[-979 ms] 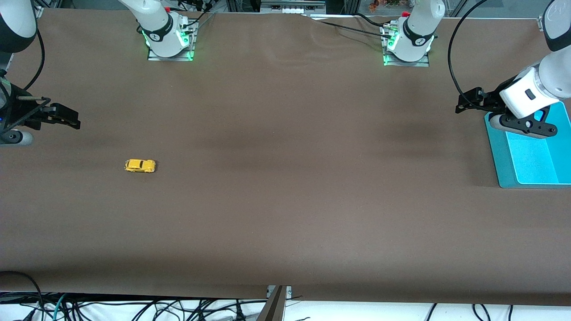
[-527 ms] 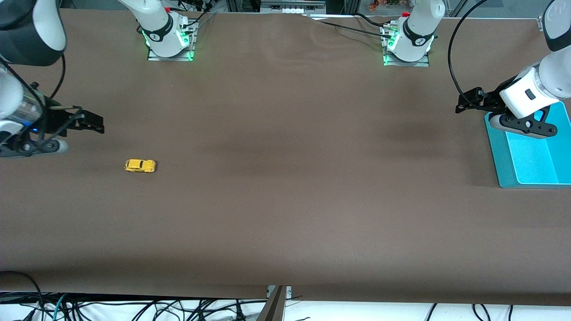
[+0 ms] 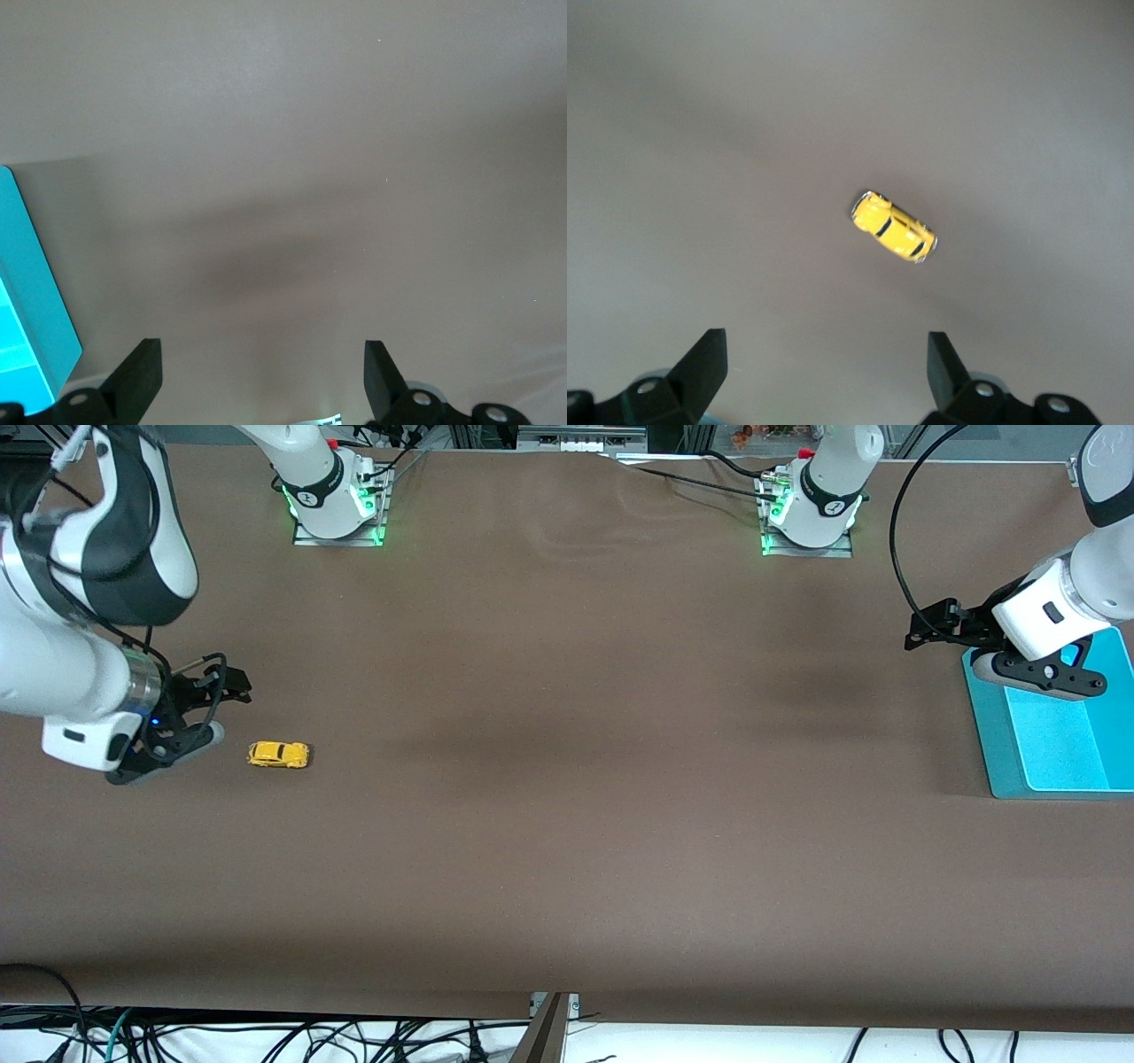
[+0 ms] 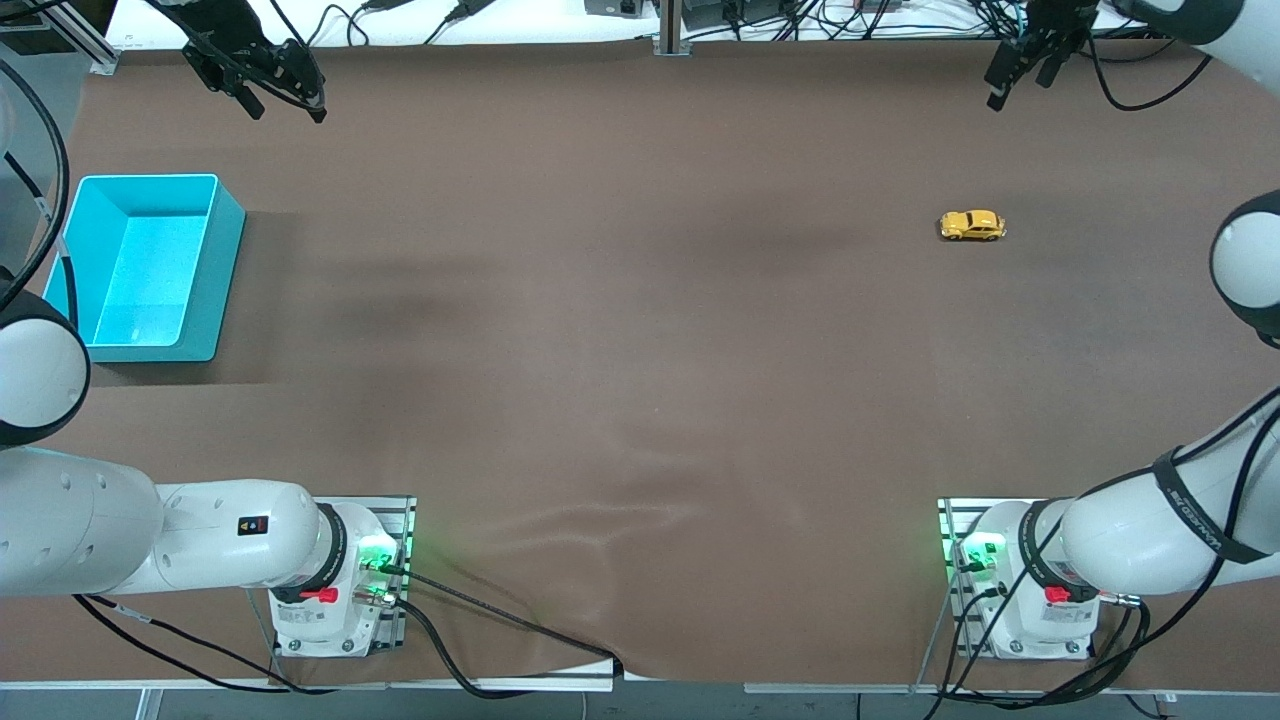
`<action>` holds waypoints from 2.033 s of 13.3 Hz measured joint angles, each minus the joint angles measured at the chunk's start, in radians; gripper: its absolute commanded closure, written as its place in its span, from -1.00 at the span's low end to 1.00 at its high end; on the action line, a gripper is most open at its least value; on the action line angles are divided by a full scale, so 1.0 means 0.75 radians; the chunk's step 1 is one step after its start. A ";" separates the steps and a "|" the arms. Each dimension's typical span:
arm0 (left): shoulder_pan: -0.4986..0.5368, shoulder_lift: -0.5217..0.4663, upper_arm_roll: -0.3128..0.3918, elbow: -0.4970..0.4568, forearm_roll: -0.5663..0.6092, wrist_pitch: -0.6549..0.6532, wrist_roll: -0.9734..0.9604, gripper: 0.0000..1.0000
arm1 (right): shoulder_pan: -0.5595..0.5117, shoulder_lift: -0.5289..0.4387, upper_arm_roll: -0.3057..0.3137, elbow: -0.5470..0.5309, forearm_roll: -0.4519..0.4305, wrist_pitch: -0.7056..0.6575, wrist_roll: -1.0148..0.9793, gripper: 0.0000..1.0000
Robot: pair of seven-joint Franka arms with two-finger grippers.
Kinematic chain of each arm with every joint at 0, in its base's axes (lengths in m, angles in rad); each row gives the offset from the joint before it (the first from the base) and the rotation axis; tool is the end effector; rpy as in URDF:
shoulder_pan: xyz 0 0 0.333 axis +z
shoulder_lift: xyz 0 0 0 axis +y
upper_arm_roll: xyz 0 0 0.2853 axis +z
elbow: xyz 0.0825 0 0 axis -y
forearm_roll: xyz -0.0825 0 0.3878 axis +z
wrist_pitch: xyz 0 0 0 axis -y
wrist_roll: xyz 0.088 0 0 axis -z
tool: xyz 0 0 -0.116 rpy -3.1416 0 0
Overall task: Wind and store yellow beetle car
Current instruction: 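Move the right gripper down over the yellow beetle car, then close the right gripper on the yellow car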
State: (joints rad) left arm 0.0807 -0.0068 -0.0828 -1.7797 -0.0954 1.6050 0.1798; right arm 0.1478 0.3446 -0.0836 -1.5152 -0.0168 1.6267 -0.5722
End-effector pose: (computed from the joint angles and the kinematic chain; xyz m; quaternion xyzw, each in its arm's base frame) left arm 0.5445 -0.0120 0.4932 0.9918 -0.0848 -0.0793 0.0543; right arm 0.6265 0.0437 0.4098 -0.9425 -0.3128 0.1176 0.0072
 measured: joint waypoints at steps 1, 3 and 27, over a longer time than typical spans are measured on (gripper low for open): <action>0.000 0.000 0.000 0.000 0.000 0.000 0.000 -1.00 | -0.008 0.036 -0.002 -0.001 -0.001 0.017 -0.131 -1.00; 0.000 0.000 0.000 0.000 0.000 0.000 0.000 -1.00 | -0.012 0.090 -0.004 -0.008 -0.001 0.050 -0.348 -1.00; 0.000 0.000 0.000 0.000 0.000 0.000 0.000 -1.00 | -0.167 0.067 -0.002 -0.870 0.000 1.230 -1.233 0.00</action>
State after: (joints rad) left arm 0.0807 -0.0067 -0.0828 -1.7794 -0.0954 1.6050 0.1799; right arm 0.0229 0.3950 -0.0851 -2.1675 -0.0165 2.5490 -1.4967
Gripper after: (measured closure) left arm 0.000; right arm 0.269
